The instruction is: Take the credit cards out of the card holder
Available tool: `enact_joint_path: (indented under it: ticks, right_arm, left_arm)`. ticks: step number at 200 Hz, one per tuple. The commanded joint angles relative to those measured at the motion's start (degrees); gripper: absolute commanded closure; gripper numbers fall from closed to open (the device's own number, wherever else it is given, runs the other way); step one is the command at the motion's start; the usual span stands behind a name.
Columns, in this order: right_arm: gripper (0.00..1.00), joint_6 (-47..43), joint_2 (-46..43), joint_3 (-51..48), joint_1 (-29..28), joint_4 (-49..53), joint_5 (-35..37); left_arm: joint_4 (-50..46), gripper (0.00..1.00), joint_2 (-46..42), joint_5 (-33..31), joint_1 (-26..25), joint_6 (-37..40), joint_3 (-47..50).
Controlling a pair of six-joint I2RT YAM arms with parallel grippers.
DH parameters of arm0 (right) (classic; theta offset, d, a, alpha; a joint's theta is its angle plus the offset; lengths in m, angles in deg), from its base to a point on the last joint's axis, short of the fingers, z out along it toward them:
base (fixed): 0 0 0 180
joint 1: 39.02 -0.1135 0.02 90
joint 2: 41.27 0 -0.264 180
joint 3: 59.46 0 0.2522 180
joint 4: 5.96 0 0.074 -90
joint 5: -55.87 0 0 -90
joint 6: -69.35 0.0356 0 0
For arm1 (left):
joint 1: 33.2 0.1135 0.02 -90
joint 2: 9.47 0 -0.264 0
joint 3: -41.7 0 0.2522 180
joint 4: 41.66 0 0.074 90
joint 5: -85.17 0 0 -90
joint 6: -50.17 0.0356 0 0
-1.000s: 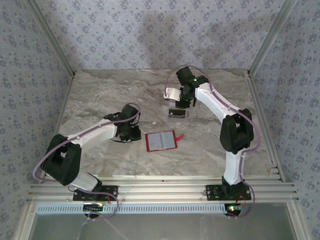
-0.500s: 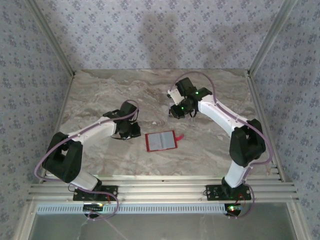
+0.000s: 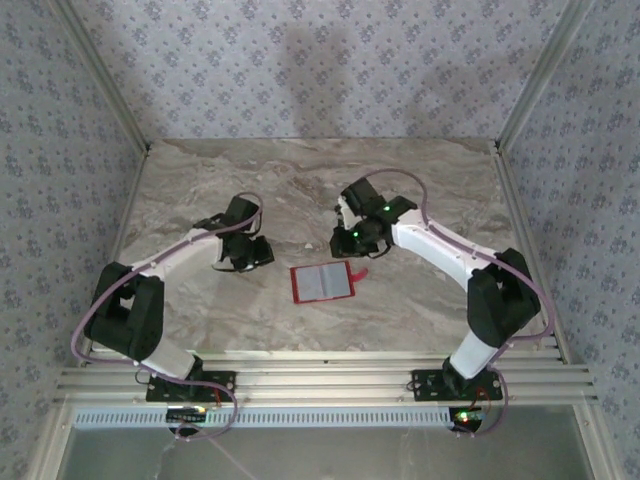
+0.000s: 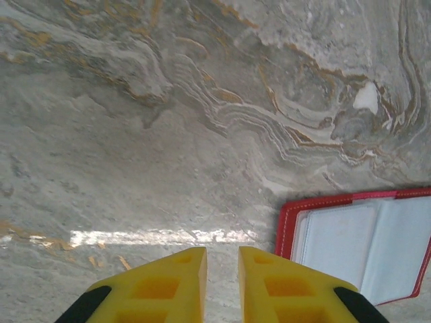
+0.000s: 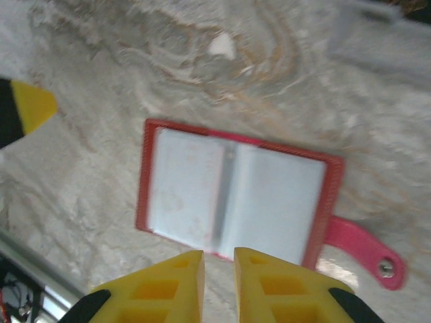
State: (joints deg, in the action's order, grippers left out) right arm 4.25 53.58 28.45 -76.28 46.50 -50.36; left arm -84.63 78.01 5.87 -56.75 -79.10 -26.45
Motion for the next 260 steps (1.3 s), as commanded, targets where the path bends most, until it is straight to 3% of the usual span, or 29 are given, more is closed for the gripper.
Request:
enact_joint_path:
  ticks: [1, 64, 150, 260]
  right_arm:
    - [0.78, 4.46, 3.08, 1.46, -2.96, -0.98, -2.37]
    - [0.73, 7.17, 13.34, 7.31, -9.35, -2.94, -4.35]
    - [0.68, 7.93, 22.54, 10.35, -11.05, -3.89, -5.88]
    - [0.65, 5.88, 22.53, 9.61, -10.94, 4.71, 3.79]
  left_arm:
    - [0.43, 0.78, -2.67, 1.51, 2.02, 1.42, 1.44]
    - [-0.54, 0.75, -9.79, 2.35, 6.88, 2.18, 6.41]
    - [-1.38, 0.74, -13.39, 2.91, 7.55, 2.24, 8.28]
    - [0.29, 0.74, -9.96, 4.20, 4.64, 1.24, 6.69]
